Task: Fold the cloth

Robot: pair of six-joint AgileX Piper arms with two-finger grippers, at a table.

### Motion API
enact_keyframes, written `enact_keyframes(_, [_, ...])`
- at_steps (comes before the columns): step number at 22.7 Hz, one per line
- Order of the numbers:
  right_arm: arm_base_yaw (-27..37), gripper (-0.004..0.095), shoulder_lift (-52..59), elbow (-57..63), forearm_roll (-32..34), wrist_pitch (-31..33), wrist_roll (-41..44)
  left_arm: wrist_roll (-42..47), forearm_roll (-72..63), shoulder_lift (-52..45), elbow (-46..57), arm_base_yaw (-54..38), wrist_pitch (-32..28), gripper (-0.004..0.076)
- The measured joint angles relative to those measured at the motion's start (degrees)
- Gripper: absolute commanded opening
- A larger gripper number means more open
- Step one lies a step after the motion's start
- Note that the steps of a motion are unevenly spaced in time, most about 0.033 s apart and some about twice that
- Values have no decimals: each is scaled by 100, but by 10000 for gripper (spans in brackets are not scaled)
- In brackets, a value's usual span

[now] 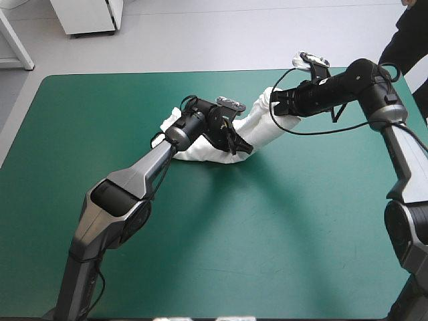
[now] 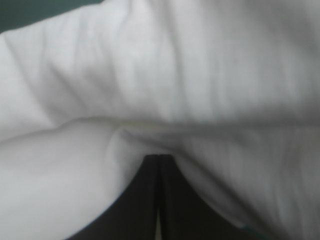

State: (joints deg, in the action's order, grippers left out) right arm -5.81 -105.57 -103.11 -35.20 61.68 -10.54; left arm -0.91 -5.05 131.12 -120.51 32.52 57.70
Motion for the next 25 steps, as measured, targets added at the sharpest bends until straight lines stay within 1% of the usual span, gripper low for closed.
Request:
enact_keyframes(3, [0, -17, 0, 0, 31, -41, -57, 224, 383, -385, 118, 0, 272, -10])
enact_keyframes(5, [-6, -17, 0, 0, 45, -68, -101, 523, 798, -847, 403, 0, 245, -10])
enact_keyframes(7, [-28, -17, 0, 0, 68, -100, -134, 863, 1218, -1439, 880, 0, 74, -10])
enact_keyframes(8, [-98, -16, 0, 0, 79, -159, -144, 1191, 1681, -2045, 1558, 0, -120, -10])
enact_keyframes(9, [-151, -16, 0, 0, 86, -200, -152, 1342, 1851, -2399, 2085, -6, -207, -10])
enact_keyframes(12, [-371, -16, 0, 0, 108, -432, -173, 1591, 2004, -3410, 3383, -18, -382, -10])
enact_keyframes(13, [-583, -17, 0, 0, 108, -620, -173, 1651, 2019, -4119, 4210, -18, -527, -10])
enact_keyframes(14, [-675, -17, 0, 0, 110, -709, -173, 1658, 2019, -4390, 4484, -18, -593, -10])
enact_keyframes(15, [-906, -17, -12, -5, 110, -923, -174, 1678, 1987, -5034, 5011, -18, -698, -10])
enact_keyframes(16, [-1020, -17, -36, -4, 110, -1032, -174, 1685, 1966, -5333, 5160, -18, -705, -10])
enact_keyframes(18, [-1408, -17, -215, -28, 98, -1427, -174, 1696, 1752, -6303, 5604, -18, -641, -10])
enact_keyframes(20, [-1718, -17, -441, -29, 74, -1753, -179, 1697, 1525, -6823, 5728, -18, -474, -10])
enact_keyframes(22, [-2073, -17, -688, -29, 56, -2138, -191, 1697, 1317, -7179, 5759, -18, -174, -10])
enact_keyframes(24, [-2368, -16, -961, -29, 19, -2597, -203, 1686, 1095, -7361, 5759, -18, 66, -10])
enact_keyframes(25, [-2464, -6, -1085, -34, 20, -2724, -217, 1666, 1009, -7393, 5759, -18, 123, -10])
